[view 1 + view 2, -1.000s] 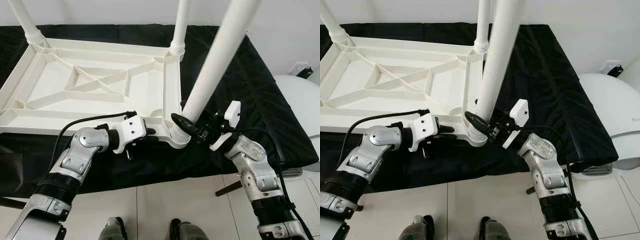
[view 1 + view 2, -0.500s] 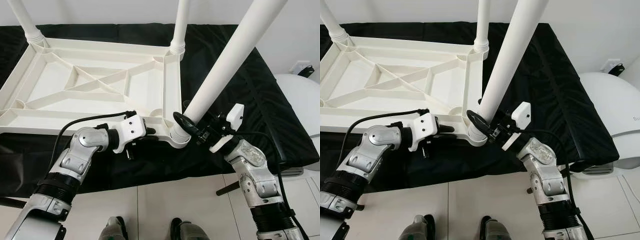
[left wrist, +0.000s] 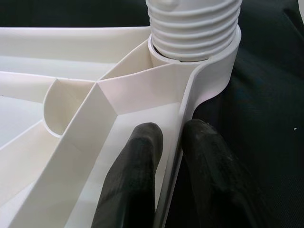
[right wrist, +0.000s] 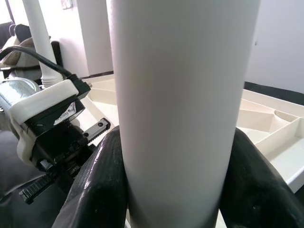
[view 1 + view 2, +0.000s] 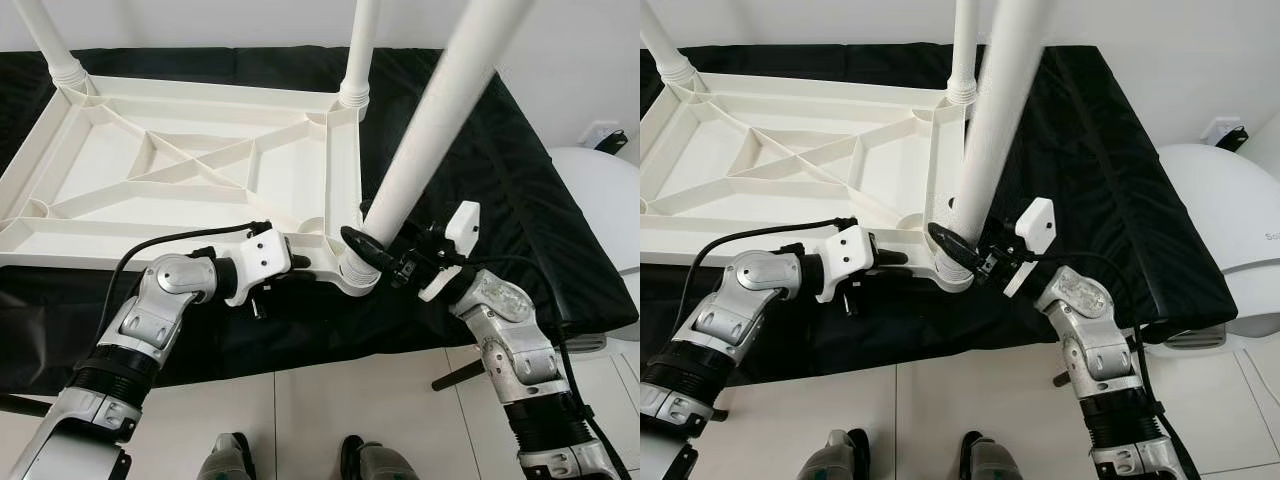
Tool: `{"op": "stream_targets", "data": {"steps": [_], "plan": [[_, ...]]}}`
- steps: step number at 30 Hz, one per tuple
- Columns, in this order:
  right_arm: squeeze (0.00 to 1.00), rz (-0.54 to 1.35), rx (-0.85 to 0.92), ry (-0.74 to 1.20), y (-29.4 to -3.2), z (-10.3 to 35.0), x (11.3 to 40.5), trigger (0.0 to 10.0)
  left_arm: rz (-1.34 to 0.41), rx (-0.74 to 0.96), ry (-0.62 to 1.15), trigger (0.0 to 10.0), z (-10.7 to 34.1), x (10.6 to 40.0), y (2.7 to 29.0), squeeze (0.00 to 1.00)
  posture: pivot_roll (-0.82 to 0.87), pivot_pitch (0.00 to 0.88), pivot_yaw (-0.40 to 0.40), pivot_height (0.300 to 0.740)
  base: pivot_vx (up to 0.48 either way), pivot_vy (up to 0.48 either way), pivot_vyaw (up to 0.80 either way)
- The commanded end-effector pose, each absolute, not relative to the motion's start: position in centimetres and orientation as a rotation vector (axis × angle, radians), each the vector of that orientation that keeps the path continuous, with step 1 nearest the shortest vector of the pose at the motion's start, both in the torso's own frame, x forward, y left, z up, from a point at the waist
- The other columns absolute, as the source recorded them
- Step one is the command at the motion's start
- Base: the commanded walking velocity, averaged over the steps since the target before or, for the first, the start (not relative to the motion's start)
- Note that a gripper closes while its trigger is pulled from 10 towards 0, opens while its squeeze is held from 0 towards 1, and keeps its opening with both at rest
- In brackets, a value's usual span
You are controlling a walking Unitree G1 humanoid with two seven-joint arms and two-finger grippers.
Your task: Building children table
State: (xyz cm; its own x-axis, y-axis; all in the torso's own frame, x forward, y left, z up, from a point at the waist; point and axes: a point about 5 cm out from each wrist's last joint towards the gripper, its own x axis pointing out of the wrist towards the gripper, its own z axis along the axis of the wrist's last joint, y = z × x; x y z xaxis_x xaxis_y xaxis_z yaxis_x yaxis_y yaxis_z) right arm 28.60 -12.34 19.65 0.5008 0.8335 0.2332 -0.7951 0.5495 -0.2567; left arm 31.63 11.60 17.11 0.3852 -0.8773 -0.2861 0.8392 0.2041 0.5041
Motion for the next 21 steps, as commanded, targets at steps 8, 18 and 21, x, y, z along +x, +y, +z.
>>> {"op": "stream_targets", "data": {"steps": [8, 18, 21], "plan": [[0.00, 1.013, -0.111, -0.130, -12.1, 15.3, 28.1, 10.0, -1.145, 0.642, -0.064, 10.0, 17.0, 31.6, 12.5, 0.00, 0.08, 0.238, -0.013, 0.740, 0.000, 0.000, 0.00], [0.00, 0.980, -0.078, -0.131, -11.9, 15.2, 27.3, 10.0, -1.145, 0.642, -0.068, 10.0, 17.1, 31.6, 12.5, 0.00, 0.07, 0.241, -0.011, 0.740, 0.000, 0.000, 0.00], [0.00, 0.967, -0.069, -0.134, -11.8, 15.2, 27.2, 10.0, -1.146, 0.642, -0.069, 10.0, 17.1, 31.7, 12.5, 0.00, 0.07, 0.240, -0.011, 0.740, 0.000, 0.000, 0.00]]}}
